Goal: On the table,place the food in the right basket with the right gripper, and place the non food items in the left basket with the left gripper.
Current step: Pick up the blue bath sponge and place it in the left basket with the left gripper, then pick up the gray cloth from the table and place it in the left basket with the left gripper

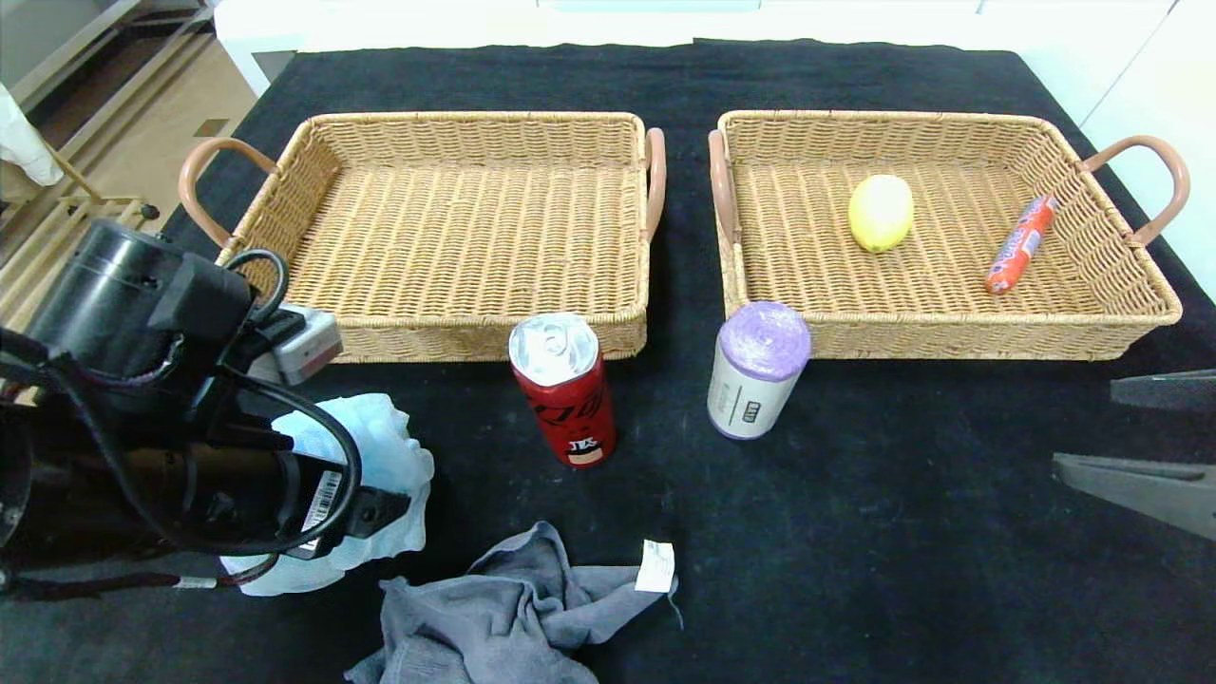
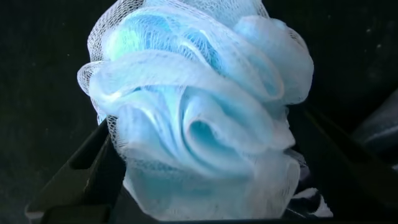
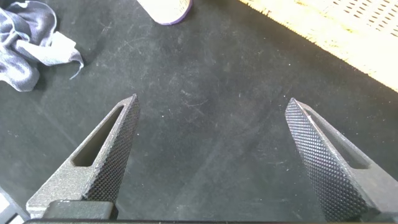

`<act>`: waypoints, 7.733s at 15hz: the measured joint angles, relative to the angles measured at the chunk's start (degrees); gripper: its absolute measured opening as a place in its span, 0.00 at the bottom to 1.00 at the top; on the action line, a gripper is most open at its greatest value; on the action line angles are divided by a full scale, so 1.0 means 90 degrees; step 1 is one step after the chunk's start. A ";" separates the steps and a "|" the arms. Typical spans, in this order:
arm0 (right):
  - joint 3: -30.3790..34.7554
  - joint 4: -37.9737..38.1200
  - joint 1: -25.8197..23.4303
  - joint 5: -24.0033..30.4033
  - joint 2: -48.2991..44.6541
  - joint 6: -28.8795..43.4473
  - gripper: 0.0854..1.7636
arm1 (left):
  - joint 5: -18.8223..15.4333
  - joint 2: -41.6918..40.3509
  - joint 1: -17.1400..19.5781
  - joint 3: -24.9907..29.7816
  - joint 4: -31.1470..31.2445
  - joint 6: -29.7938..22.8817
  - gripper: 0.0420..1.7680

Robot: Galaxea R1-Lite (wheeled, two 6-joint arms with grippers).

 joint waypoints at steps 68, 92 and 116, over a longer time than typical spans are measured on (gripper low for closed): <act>0.0007 -0.0031 0.0000 -0.0037 -0.0084 0.0004 0.97 | -0.2165 0.2616 0.1757 -0.4819 -0.1979 0.0627 0.36; 0.0004 -0.0031 0.0000 -0.0037 -0.0083 0.0004 0.97 | -0.2250 0.2689 0.1978 -0.4681 -0.2208 0.0673 0.90; 0.0027 -0.0034 0.0000 -0.0037 0.0018 0.0007 0.97 | -0.1348 -0.0218 0.0596 -0.1913 0.0566 0.0695 0.96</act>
